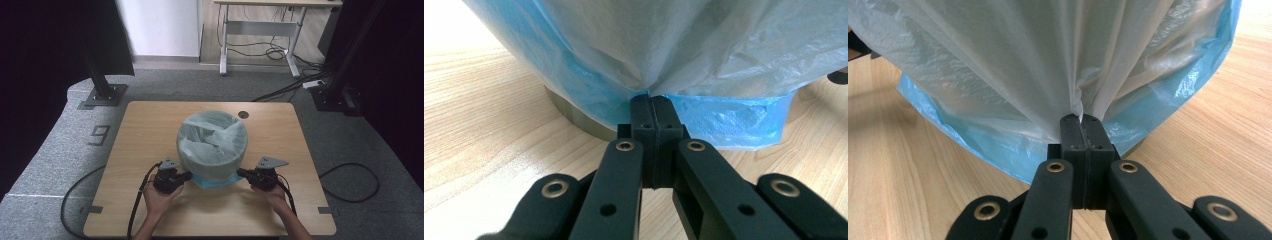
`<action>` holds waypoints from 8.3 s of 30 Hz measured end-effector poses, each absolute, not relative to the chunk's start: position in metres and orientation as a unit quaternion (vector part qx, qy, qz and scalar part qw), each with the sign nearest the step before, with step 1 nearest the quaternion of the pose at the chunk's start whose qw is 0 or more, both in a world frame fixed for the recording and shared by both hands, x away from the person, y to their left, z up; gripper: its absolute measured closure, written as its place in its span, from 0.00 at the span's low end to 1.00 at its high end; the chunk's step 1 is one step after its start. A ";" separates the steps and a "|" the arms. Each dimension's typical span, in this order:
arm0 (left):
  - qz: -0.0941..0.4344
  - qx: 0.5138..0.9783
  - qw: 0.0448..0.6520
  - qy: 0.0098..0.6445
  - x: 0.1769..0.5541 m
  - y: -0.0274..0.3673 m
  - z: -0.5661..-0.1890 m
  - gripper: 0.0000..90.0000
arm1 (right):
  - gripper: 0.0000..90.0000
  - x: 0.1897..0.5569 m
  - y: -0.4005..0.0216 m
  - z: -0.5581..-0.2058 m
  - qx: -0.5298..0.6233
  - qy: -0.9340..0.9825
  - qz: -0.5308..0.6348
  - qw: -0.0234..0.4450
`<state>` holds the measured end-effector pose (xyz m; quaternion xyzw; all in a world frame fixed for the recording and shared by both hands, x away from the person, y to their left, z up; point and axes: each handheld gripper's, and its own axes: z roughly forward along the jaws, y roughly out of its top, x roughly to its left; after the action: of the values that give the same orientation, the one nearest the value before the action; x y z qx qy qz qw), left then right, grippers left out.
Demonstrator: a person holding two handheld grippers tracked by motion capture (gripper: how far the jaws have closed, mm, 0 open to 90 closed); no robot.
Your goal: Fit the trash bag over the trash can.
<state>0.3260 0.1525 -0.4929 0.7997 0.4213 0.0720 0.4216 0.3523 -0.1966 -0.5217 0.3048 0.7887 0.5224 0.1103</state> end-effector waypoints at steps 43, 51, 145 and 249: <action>0.098 0.798 0.511 0.305 0.348 0.183 -0.350 0.37 | 0.56 0.304 -0.270 -0.495 0.347 0.694 0.607 0.173; 0.080 0.791 0.528 0.298 0.361 0.188 -0.340 0.35 | 0.53 0.305 -0.269 -0.499 0.349 0.697 0.603 0.170; 0.048 0.911 0.295 0.285 0.437 0.067 -0.341 0.29 | 0.52 0.300 -0.275 -0.505 0.360 0.709 0.583 0.166; 0.104 0.829 0.427 0.345 0.299 0.231 -0.422 0.30 | 0.51 0.305 -0.276 -0.518 0.392 0.704 0.567 0.169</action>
<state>0.2994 0.2310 -0.4217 0.8292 0.3448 0.1038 0.4275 0.3047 -0.2760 -0.5185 0.3923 0.7042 0.5670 0.1695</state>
